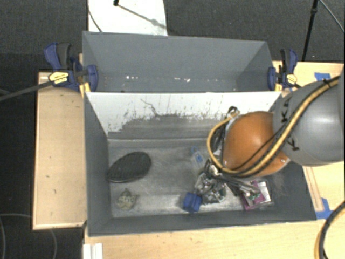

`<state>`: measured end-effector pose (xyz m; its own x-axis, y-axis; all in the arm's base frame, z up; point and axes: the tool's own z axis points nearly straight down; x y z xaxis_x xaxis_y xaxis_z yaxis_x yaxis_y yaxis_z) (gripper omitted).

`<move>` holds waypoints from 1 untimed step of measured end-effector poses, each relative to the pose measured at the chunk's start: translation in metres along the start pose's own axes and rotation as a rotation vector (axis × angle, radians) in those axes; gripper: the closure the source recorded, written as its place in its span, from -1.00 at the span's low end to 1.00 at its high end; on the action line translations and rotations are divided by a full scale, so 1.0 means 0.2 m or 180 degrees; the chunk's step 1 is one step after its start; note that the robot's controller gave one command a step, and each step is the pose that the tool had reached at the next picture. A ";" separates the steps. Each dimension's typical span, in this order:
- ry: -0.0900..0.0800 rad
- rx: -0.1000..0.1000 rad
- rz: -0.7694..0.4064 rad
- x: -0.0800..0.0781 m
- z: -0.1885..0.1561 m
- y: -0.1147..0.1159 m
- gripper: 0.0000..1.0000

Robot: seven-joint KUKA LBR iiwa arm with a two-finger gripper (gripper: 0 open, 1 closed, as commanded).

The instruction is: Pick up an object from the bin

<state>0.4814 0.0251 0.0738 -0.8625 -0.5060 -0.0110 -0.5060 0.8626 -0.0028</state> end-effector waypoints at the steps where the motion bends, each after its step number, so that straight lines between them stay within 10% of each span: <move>1: -0.0024 0.0007 0.0009 -0.01 0.00 0.00 -1.00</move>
Offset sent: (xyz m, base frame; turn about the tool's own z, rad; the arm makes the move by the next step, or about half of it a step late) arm 0.0000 0.0000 0.0000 0.0000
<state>0.4835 0.0256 0.0738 -0.8638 -0.5035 -0.0187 -0.5035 0.8640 -0.0051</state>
